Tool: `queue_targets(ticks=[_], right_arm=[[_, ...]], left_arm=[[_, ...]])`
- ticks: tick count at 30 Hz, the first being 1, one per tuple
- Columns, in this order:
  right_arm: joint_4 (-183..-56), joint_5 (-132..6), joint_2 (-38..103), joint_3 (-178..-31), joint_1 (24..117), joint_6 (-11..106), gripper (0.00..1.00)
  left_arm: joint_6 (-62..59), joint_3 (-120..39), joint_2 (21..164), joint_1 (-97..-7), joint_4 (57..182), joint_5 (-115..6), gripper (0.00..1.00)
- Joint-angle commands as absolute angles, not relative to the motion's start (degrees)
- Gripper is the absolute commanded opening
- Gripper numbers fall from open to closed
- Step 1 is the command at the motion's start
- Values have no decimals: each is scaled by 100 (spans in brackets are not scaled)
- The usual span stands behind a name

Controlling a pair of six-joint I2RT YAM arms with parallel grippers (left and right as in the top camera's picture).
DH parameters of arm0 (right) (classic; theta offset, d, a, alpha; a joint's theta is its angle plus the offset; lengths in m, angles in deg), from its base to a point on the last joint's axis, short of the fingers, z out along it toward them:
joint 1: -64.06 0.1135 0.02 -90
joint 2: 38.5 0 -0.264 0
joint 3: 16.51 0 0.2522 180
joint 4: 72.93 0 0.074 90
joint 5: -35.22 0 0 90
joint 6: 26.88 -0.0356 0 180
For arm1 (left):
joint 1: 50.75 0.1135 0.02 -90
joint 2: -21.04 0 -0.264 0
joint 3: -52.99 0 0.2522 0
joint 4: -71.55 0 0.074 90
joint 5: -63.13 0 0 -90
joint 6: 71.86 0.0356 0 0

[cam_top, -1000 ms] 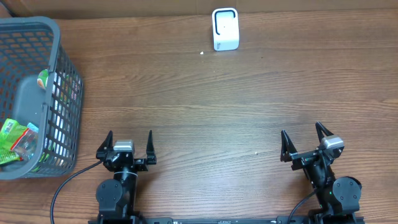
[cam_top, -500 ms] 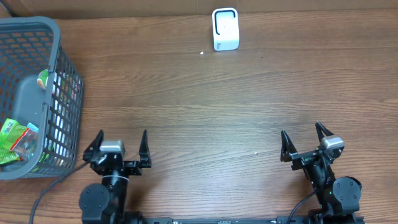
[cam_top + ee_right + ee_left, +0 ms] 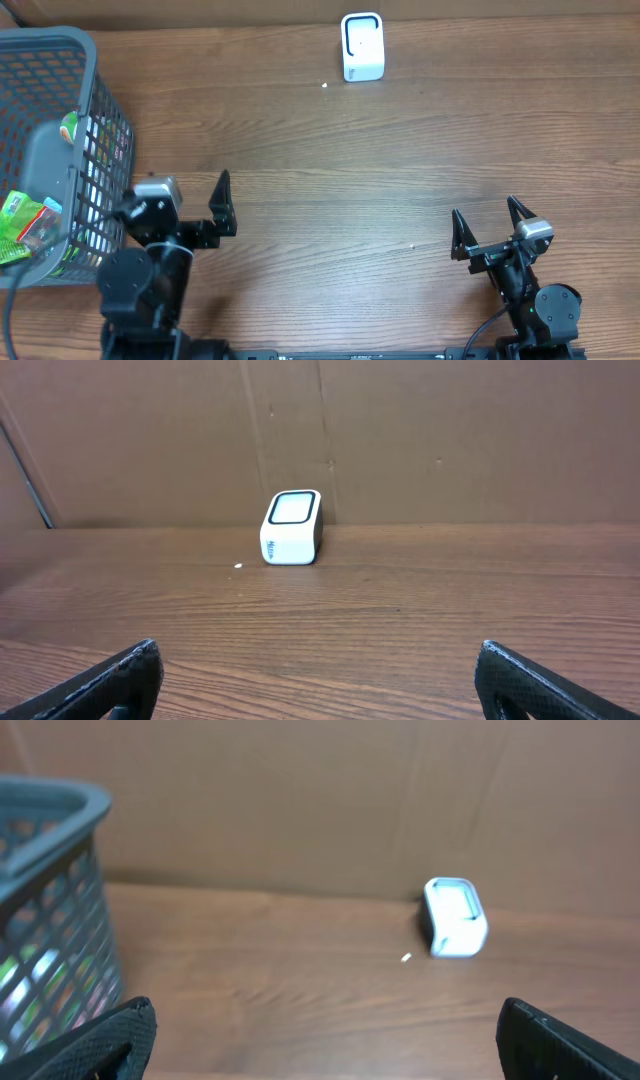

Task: Scan the item barcode
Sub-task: 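Raise the left gripper and move it over the grey basket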

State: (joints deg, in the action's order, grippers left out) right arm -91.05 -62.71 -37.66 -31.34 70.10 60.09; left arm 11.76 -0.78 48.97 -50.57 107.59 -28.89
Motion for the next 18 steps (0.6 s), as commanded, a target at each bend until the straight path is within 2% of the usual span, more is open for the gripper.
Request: queue_targets(ticks=[1, 18], right_arm=[[-9084, -6231, -3834, -3072, 7043, 5968, 100], [-9084, -6231, -3834, -3072, 7043, 5968, 100]], left_arm=[[901, -883, 5419, -5078, 10862, -3442, 100], [999, -3130, 7192, -5078, 12604, -4091, 100]])
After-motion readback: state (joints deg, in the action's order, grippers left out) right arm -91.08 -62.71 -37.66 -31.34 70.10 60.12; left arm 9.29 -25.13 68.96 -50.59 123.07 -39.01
